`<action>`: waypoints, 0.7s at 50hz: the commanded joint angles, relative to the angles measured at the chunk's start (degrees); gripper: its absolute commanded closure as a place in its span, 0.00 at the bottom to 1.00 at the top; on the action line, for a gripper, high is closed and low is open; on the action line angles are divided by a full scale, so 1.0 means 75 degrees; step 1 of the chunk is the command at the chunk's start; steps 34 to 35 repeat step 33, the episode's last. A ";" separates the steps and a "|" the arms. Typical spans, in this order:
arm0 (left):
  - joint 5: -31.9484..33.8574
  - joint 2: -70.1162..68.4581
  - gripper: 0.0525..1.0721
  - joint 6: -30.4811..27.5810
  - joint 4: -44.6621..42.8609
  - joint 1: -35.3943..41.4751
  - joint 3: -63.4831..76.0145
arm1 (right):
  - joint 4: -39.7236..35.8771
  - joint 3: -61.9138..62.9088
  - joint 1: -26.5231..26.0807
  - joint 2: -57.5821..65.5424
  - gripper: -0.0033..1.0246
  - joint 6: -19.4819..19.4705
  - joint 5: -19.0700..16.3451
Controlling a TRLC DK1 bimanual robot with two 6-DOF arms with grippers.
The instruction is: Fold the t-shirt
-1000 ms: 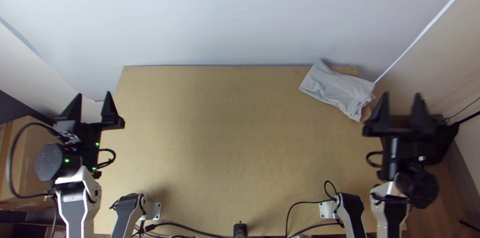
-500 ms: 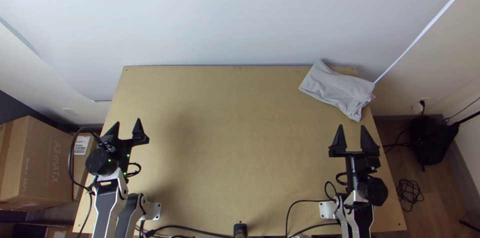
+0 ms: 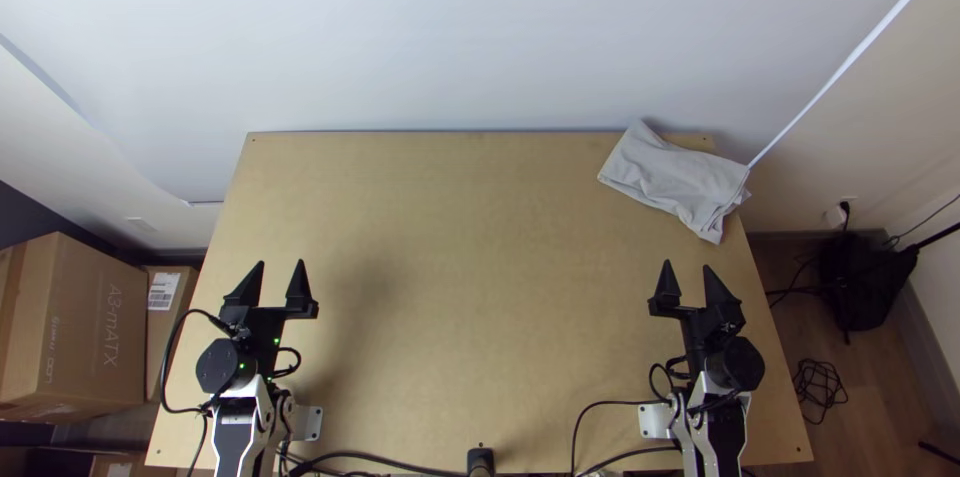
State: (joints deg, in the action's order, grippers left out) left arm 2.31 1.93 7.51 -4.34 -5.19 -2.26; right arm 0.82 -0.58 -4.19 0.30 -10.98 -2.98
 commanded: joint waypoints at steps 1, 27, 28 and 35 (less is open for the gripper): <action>-0.0014 -0.0246 0.05 -0.0099 0.0286 -0.0175 0.0325 | -0.0109 0.0019 -0.0004 -0.0063 0.05 0.0117 0.0058; -0.0014 -0.0258 0.05 -0.2196 0.0614 -0.1124 0.0278 | -0.0109 0.0019 -0.0004 -0.0063 0.05 0.0117 0.0058; -0.0014 -0.0258 0.05 -0.2196 0.0614 -0.1124 0.0278 | -0.0109 0.0019 -0.0004 -0.0063 0.05 0.0117 0.0058; -0.0014 -0.0258 0.05 -0.2196 0.0614 -0.1124 0.0278 | -0.0109 0.0019 -0.0004 -0.0063 0.05 0.0117 0.0058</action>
